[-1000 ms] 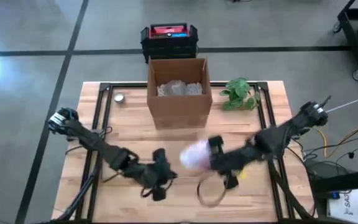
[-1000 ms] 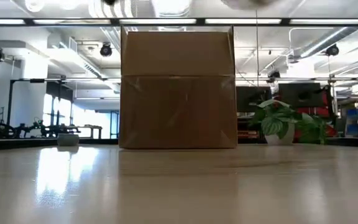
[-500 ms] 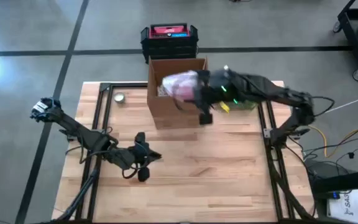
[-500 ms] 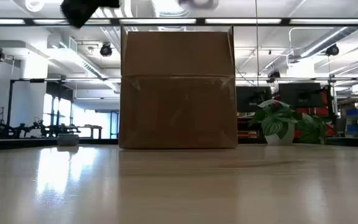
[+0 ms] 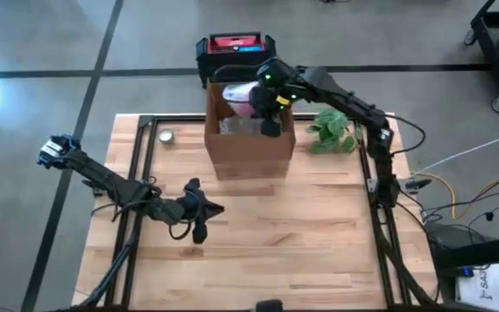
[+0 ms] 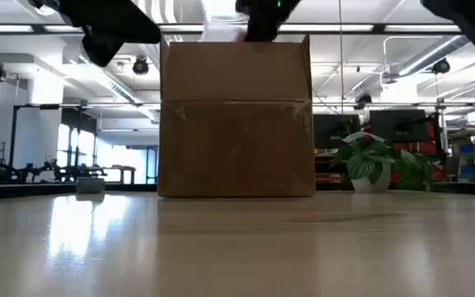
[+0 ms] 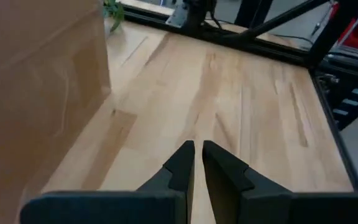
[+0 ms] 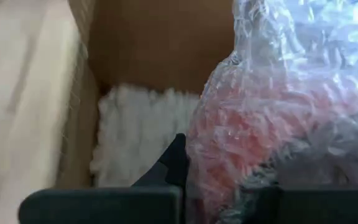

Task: Wrap mug
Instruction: Put the wrapped orange mug into the cardboard box

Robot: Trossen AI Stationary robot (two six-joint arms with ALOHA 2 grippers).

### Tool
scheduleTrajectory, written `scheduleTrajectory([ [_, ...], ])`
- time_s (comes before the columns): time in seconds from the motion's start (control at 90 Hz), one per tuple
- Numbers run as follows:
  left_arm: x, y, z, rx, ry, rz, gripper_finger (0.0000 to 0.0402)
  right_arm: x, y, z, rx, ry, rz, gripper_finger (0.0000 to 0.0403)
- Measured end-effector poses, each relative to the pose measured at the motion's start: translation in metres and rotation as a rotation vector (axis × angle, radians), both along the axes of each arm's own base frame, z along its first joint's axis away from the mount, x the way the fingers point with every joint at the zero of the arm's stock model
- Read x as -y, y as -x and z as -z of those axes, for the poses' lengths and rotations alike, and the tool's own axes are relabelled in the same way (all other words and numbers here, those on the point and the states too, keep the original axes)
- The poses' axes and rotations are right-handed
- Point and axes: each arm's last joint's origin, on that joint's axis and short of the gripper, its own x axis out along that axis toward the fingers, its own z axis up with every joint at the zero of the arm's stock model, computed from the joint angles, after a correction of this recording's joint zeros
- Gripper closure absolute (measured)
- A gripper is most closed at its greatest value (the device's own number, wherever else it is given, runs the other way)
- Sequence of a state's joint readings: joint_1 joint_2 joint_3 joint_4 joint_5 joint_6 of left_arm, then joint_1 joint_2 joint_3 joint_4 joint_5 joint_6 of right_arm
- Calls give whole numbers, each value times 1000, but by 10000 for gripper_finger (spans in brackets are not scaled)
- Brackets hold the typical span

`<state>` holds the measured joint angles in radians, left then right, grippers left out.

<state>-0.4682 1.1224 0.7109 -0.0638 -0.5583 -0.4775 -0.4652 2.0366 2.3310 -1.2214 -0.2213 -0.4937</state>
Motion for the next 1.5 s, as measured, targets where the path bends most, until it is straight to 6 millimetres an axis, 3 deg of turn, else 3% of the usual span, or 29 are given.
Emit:
scheduleTrajectory([
  [0.367, 0, -1, -5, 11, -24, 12, 381, 11, -25, 56, -129, -87, -9, 394],
  [0.722, 0, -1, -5, 13, -14, 8, 381, 14, -26, 63, -152, -129, 68, 380],
  [0.878, 0, -1, -5, 12, -13, 8, 381, 14, -26, 67, -172, -158, 109, 337],
  [1.089, 1, -1, -4, 8, 7, 26, 381, 14, -26, 68, -177, -172, 116, 233],
  [1.233, 1, -1, -4, 9, 10, 25, 381, 8, -19, 49, -158, -164, 110, 181],
  [1.5, 1, -1, -4, 10, 9, 21, 381, -9, 15, -20, 0, -59, 69, 146],
])
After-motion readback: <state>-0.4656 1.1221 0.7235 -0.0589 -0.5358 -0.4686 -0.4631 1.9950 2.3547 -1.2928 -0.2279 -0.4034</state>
